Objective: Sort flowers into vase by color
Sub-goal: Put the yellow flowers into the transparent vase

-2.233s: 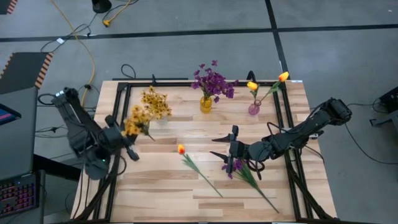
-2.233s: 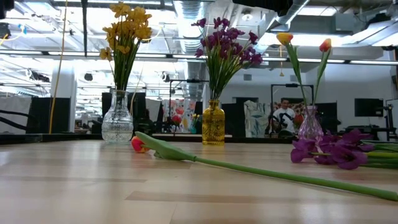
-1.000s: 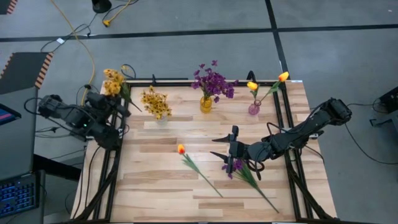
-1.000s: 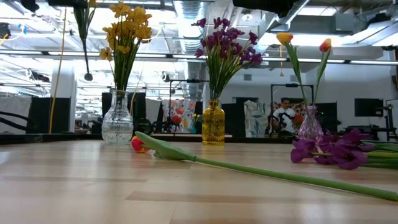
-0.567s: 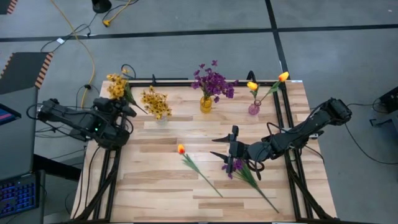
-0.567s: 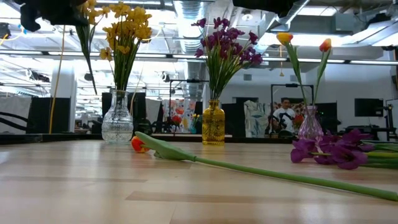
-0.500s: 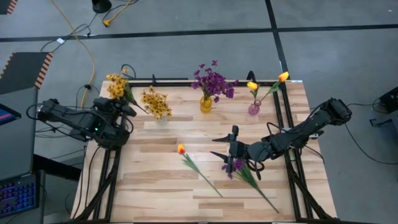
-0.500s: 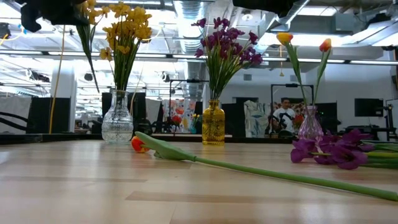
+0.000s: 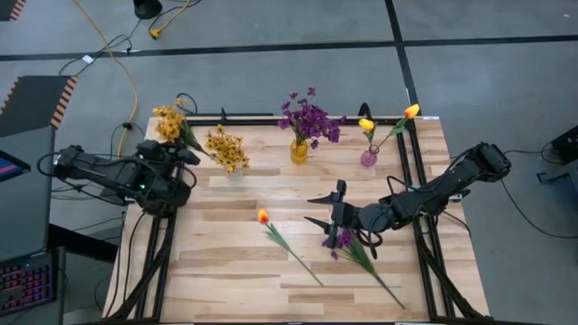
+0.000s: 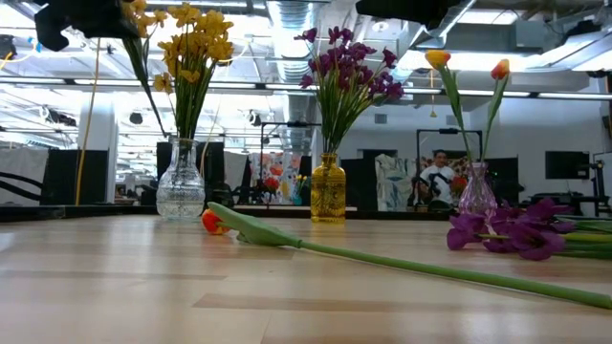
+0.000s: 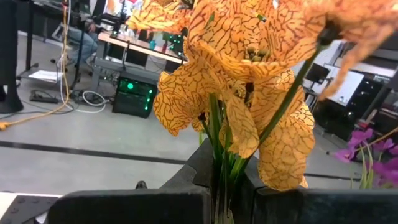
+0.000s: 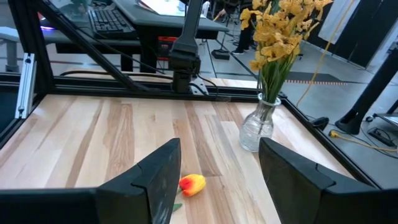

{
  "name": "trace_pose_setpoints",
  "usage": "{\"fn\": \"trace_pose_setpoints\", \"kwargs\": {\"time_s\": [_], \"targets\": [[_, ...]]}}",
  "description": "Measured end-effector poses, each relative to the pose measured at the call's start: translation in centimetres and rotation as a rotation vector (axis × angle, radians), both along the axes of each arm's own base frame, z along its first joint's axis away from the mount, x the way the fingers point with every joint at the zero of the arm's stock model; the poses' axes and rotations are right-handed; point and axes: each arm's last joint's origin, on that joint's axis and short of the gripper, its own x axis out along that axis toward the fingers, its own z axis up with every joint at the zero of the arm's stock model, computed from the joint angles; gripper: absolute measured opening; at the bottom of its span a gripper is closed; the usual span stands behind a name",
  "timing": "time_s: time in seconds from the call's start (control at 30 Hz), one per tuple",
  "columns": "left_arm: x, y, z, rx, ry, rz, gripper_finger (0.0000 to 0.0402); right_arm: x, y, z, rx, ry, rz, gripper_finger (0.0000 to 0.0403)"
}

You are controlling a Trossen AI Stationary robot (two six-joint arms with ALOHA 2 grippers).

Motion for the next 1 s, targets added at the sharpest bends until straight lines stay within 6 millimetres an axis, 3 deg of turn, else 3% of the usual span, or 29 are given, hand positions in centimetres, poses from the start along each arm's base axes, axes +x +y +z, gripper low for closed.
{"fn": "trace_pose_setpoints", "kwargs": {"time_s": [0.53, 1.0], "targets": [[0.7, 0.3, 0.2, -0.003, -0.021, 0.045, 0.0006, 0.0, 0.0, 0.0, 0.0, 0.0, 0.0, 0.0244], [3.8, 0.6, -1.3, 0.024, 0.096, 0.123, 0.0006, 0.0, 0.0, 0.0, 0.0, 0.001, 0.0, 0.0244]]}}
